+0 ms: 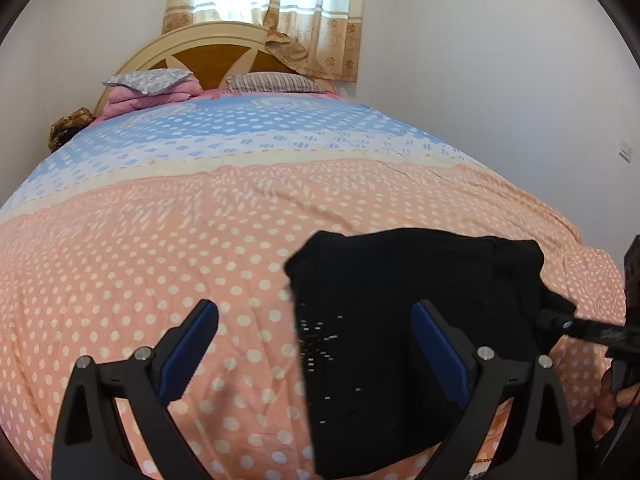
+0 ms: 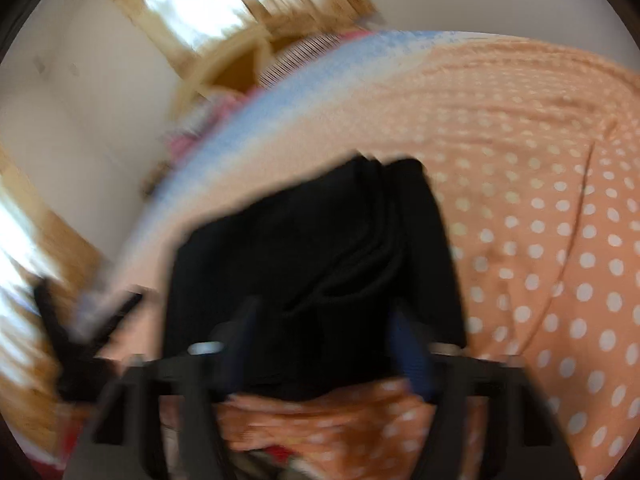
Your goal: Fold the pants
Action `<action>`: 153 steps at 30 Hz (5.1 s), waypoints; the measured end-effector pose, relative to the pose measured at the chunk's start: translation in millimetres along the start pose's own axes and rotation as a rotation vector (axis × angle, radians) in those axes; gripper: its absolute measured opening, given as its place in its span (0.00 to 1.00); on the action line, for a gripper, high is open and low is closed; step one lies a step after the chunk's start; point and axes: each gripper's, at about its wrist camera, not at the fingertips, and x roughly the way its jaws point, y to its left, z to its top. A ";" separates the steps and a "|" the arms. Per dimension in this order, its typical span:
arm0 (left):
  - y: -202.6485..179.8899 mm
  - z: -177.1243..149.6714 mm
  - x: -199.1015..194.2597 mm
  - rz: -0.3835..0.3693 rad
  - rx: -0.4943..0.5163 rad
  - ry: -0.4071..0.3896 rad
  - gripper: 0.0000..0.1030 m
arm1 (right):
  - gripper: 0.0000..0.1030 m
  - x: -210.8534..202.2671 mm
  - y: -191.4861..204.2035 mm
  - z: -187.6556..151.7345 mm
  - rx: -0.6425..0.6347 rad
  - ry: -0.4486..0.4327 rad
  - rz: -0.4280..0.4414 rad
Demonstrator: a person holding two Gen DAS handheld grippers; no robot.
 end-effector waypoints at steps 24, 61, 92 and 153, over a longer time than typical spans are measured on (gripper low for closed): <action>2.2 -15.5 19.0 -0.023 -0.043 0.085 0.95 | 0.32 -53.9 43.3 32.5 -0.318 -0.171 0.064; -57.0 -69.2 11.6 -0.057 0.032 0.114 0.44 | 0.65 180.5 243.7 21.9 -0.999 0.278 -0.129; -58.0 3.2 44.8 -0.058 0.004 0.133 0.93 | 0.60 0.2 -68.0 38.8 0.132 -0.061 0.105; -36.2 -20.5 8.6 -0.211 -0.140 0.119 0.20 | 0.29 -14.3 42.7 -13.6 -0.221 -0.192 -0.164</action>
